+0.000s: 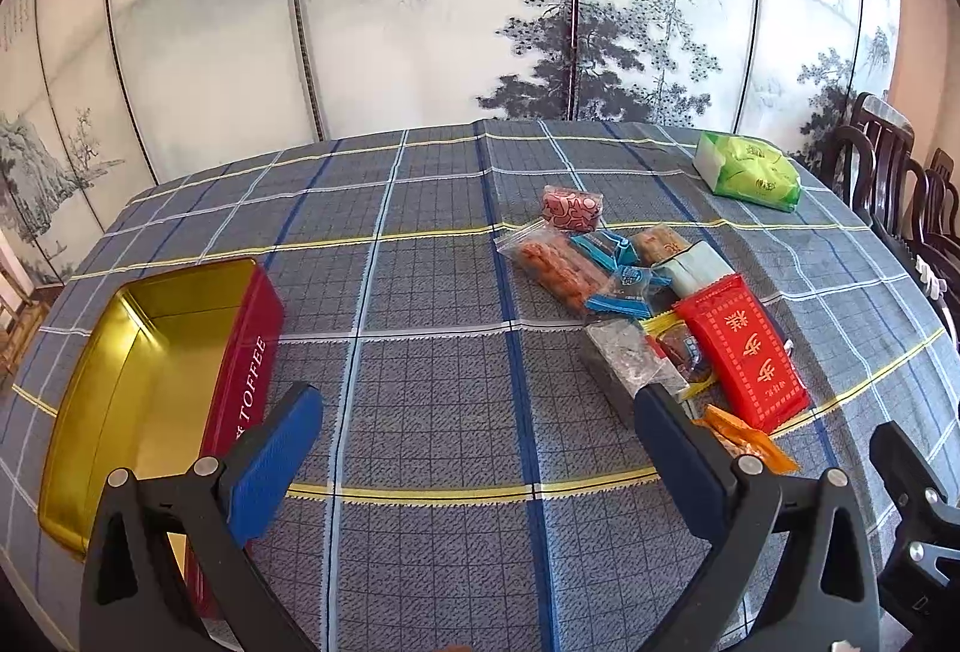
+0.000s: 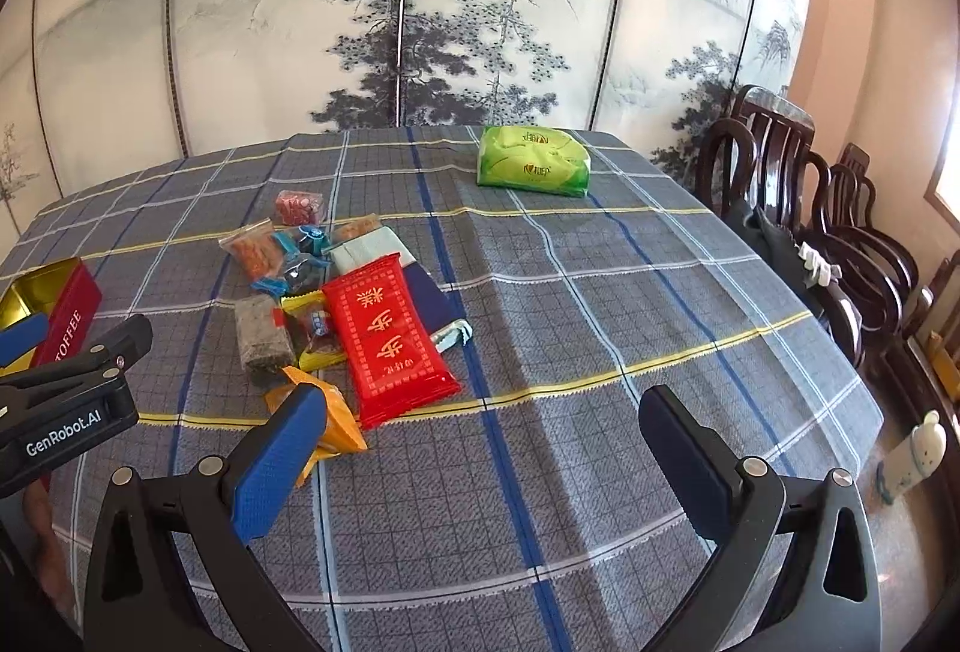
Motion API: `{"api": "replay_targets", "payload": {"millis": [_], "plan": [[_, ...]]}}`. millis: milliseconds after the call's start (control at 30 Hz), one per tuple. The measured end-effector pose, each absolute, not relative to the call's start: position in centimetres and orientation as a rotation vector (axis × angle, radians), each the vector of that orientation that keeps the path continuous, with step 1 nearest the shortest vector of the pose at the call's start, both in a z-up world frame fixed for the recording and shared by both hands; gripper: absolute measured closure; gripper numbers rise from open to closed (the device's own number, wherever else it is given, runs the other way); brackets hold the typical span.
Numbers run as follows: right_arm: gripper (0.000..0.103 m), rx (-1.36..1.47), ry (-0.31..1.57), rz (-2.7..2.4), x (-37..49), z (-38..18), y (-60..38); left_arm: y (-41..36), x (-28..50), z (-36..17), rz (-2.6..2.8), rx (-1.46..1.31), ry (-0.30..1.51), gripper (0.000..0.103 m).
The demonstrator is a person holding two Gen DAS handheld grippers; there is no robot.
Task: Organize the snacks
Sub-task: 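Move the left gripper toward the orange snack bag in the pile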
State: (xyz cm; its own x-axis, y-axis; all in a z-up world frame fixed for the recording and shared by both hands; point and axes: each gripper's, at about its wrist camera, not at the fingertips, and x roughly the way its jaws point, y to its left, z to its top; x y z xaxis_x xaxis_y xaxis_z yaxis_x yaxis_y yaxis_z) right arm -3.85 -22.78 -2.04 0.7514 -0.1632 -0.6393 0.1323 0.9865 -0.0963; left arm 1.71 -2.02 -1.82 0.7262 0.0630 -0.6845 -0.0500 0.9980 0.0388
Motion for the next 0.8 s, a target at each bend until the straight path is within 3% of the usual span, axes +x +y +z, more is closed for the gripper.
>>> {"api": "replay_targets", "payload": {"millis": [800], "plan": [[0.0,-0.012,0.739,-0.137,-3.4,-3.5,-23.3,-2.2,3.8,-4.6,0.084,0.047,0.819,0.0]]}}
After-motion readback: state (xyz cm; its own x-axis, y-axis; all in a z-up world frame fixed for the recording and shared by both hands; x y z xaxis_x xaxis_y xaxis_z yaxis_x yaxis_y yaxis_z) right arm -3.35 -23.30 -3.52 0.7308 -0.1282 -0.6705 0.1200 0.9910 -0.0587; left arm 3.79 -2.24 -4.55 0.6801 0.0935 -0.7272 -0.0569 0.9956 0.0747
